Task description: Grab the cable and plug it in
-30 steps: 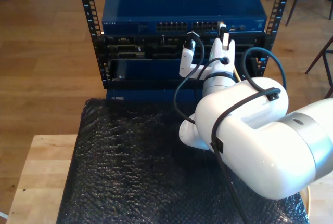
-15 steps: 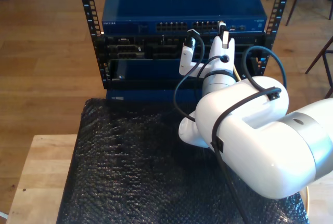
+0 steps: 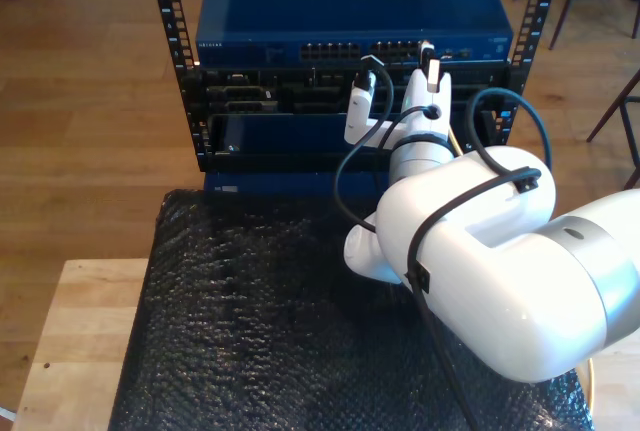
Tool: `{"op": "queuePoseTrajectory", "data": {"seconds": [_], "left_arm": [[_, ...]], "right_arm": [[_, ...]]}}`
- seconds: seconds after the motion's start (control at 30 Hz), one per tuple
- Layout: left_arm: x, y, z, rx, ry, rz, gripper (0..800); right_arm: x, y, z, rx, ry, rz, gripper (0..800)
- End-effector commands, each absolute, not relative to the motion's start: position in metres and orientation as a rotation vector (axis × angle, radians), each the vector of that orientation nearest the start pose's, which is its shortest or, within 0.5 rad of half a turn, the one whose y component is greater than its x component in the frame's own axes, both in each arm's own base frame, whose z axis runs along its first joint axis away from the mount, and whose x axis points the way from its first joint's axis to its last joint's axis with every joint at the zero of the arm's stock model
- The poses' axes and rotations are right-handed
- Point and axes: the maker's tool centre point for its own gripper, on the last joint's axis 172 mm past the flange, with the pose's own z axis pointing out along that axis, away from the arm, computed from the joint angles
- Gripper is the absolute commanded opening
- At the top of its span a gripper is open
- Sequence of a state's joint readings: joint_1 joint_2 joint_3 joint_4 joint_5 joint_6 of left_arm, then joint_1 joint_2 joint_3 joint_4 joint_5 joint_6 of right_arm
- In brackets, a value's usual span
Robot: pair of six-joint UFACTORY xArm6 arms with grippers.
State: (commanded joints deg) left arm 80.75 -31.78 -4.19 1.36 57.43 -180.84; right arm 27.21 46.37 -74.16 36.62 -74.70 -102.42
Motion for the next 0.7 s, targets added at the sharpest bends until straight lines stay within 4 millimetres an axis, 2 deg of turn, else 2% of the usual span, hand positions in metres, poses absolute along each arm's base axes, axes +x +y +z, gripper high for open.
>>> {"op": "queuePoseTrajectory", "data": {"seconds": [0.2, 0.3, 0.7], "left_arm": [[0.0168, 0.1309, 0.0272, -2.211, 2.605, -0.393, 800], [0.0168, 0.1309, 0.0272, -2.211, 2.605, -0.393, 800], [0.0168, 0.1309, 0.0272, -2.211, 2.605, -0.393, 800]], "right_arm": [[0.6696, 0.1607, 0.2642, 1.213, 0.988, 1.211, 120], [0.6700, 0.1609, 0.2655, 1.213, 0.987, 1.213, 217], [0.6697, 0.1626, 0.2702, 1.207, 0.983, 1.220, 275]]}}
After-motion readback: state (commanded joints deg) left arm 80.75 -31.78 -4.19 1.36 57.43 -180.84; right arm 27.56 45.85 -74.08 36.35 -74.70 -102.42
